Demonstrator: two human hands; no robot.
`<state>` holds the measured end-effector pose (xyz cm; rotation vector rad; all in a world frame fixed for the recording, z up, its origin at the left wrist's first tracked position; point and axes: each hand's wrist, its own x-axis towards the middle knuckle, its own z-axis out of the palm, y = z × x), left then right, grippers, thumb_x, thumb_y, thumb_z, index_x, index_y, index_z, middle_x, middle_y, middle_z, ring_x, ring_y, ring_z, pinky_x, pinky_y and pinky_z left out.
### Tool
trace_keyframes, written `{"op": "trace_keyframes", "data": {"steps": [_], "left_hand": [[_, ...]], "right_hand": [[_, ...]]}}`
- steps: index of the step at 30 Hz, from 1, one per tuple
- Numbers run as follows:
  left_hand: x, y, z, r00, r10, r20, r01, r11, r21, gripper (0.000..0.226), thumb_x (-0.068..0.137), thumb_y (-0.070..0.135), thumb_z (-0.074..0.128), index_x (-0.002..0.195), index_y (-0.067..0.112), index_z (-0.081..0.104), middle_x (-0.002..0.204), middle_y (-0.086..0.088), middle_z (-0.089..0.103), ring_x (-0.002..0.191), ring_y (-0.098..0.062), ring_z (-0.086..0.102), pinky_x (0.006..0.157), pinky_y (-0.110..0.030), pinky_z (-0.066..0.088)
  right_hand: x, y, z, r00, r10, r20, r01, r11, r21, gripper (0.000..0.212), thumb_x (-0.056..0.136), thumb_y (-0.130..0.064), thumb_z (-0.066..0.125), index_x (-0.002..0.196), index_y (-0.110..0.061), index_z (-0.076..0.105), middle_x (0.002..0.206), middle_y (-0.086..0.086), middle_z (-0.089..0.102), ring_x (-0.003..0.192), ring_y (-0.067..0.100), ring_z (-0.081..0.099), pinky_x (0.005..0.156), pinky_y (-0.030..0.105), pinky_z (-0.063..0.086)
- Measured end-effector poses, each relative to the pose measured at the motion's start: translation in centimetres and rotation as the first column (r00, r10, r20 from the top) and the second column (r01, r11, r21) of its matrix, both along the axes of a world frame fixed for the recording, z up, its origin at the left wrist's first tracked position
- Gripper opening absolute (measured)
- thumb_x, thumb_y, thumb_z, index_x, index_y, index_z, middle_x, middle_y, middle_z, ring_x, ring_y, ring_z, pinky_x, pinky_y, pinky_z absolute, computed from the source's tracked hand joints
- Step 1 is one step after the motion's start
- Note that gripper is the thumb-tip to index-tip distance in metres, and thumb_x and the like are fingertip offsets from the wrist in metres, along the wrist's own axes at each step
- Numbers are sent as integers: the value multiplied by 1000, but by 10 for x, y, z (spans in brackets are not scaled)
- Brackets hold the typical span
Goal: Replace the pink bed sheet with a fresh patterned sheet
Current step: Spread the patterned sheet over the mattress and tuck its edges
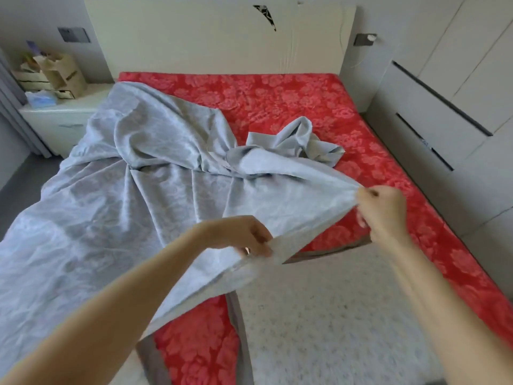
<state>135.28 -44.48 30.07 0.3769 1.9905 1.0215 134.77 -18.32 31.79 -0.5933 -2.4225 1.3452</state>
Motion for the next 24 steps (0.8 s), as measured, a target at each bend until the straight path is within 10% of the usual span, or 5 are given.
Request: {"op": "trace_keyframes", "data": {"steps": [3, 8, 14, 18, 24], "left_hand": [[-23, 36, 6, 962, -170, 215, 191, 978, -82, 28, 93, 6, 55, 120, 10, 60, 95, -9, 70, 79, -20, 69, 78, -33, 58], [-34, 128, -63, 825, 529, 197, -527, 847, -68, 39, 97, 37, 49, 104, -1, 48, 82, -17, 57, 66, -27, 61, 63, -41, 57], [5, 240, -144, 537, 696, 476, -760, 644, -84, 63, 76, 39, 74, 118, -3, 53, 91, -16, 62, 75, -30, 64, 76, -44, 56], [4, 306, -137, 235, 966, 107, -972, 236, 2, 44, 85, 9, 57, 127, 6, 47, 107, -13, 61, 99, -34, 60, 87, -40, 50], [23, 413, -74, 439, 451, -777, -631, 770, 91, 35, 82, 1, 51, 57, 13, 29, 53, -2, 34, 55, -21, 35, 52, -32, 20]], "right_hand": [[89, 44, -11, 977, -71, 202, 119, 964, -237, 21, 80, -5, 51, 62, 6, 50, 41, 12, 40, 35, 18, 34, 38, 22, 25], [144, 83, -76, 557, 278, 783, -52, 952, -301, 27, 78, -1, 48, 51, -5, 48, 40, 11, 45, 32, 18, 34, 38, 20, 26], [140, 131, -86, 428, 508, 748, -253, 862, -440, 37, 80, -6, 51, 43, -11, 50, 39, 6, 48, 36, 14, 41, 44, 19, 37], [152, 175, -95, 305, 661, 686, -417, 740, -528, 35, 85, -13, 49, 53, -9, 61, 41, 0, 53, 40, 8, 48, 49, 15, 42], [154, 331, -132, 525, 529, 666, -523, 818, -238, 31, 87, -18, 44, 67, 1, 57, 73, 19, 63, 60, 32, 57, 52, 28, 39]]}}
